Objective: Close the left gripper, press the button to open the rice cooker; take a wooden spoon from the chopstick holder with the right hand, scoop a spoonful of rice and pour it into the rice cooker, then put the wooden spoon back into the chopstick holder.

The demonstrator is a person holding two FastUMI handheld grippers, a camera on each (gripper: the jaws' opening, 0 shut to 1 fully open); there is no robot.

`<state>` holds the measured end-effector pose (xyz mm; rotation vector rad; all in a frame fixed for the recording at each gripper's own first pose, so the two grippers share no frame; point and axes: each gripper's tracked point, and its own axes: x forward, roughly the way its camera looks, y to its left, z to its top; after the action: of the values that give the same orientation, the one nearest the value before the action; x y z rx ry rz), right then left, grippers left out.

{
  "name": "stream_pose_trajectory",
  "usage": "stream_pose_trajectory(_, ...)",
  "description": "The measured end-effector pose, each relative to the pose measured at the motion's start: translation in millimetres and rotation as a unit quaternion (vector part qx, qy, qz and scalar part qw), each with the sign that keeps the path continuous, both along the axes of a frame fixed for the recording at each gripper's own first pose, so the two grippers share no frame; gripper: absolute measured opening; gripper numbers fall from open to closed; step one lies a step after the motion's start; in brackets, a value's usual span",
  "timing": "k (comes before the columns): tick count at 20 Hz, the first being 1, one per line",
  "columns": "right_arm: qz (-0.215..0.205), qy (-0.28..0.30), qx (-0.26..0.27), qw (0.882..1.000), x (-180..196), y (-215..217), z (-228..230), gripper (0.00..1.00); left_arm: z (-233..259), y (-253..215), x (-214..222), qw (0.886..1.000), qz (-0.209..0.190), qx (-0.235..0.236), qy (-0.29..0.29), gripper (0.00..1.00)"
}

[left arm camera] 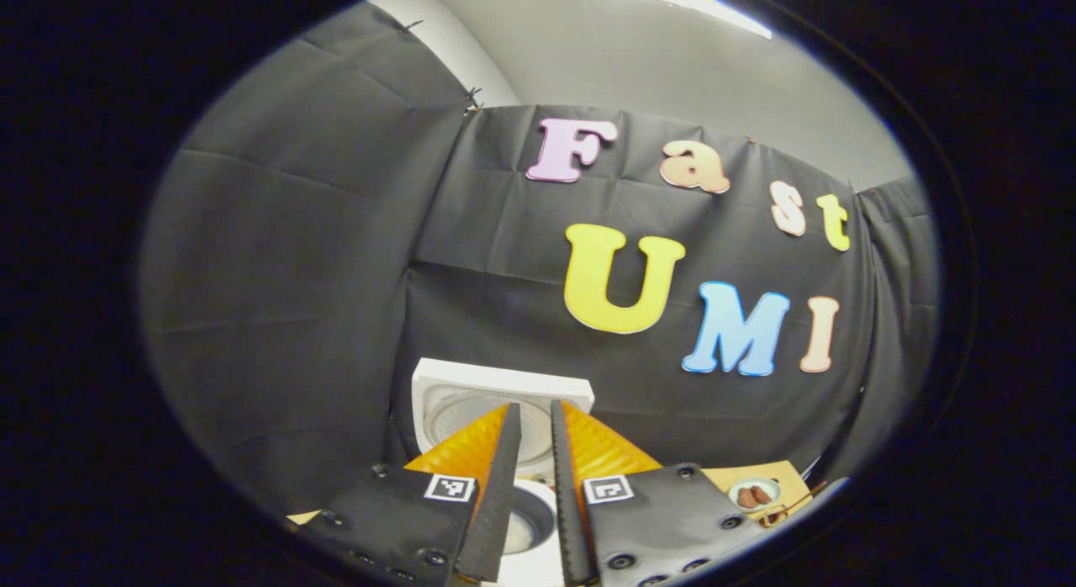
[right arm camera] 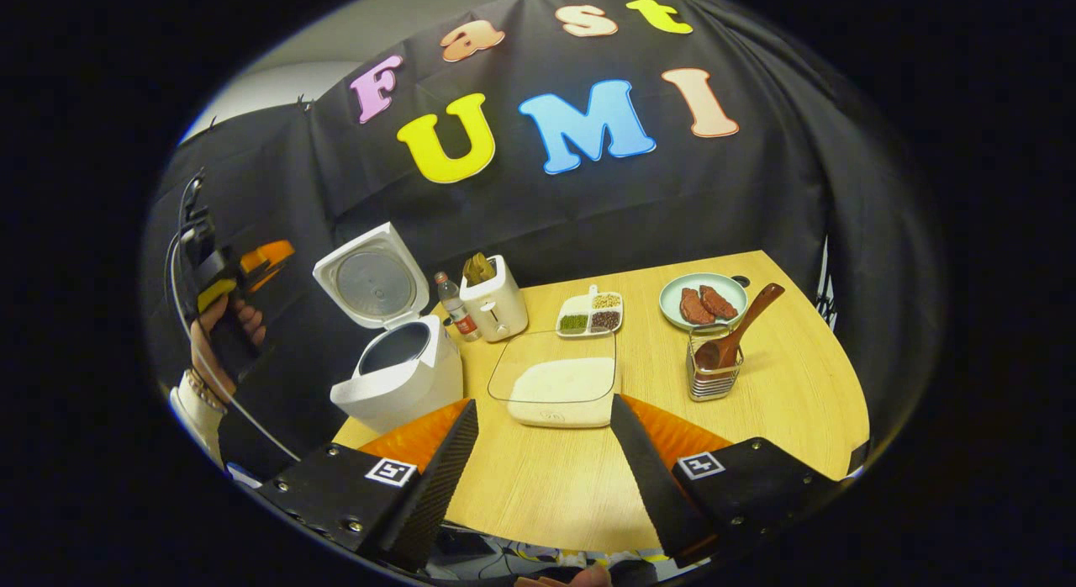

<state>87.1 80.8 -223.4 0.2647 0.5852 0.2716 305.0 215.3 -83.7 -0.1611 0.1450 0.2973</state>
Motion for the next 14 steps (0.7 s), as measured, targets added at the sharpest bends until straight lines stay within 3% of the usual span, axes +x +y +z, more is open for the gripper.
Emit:
stream_pose_trajectory(1, 0.003, 0.004, -0.007, 1.000, -6, 5, -1, 0.97, -1, 3, 9, 1.000, 0.000, 0.004, 0.003, 0.34)
stream_pose_trajectory(6, 0.007, 0.017, -0.020, 1.000, -30, 21, -7, 0.96, 9, 21, 65, 0.998, -0.006, 0.066, -0.003, 0.34)
stream_pose_trajectory(10, 0.019, 0.025, -0.025, 0.999, -41, 35, -11, 0.97, 11, 34, 115, 0.996, -0.007, 0.091, 0.009, 0.50)
stream_pose_trajectory(14, 0.026, 0.029, -0.029, 0.999, -47, 37, -14, 0.97, -4, 56, 160, 0.994, 0.005, 0.102, 0.037, 0.58)
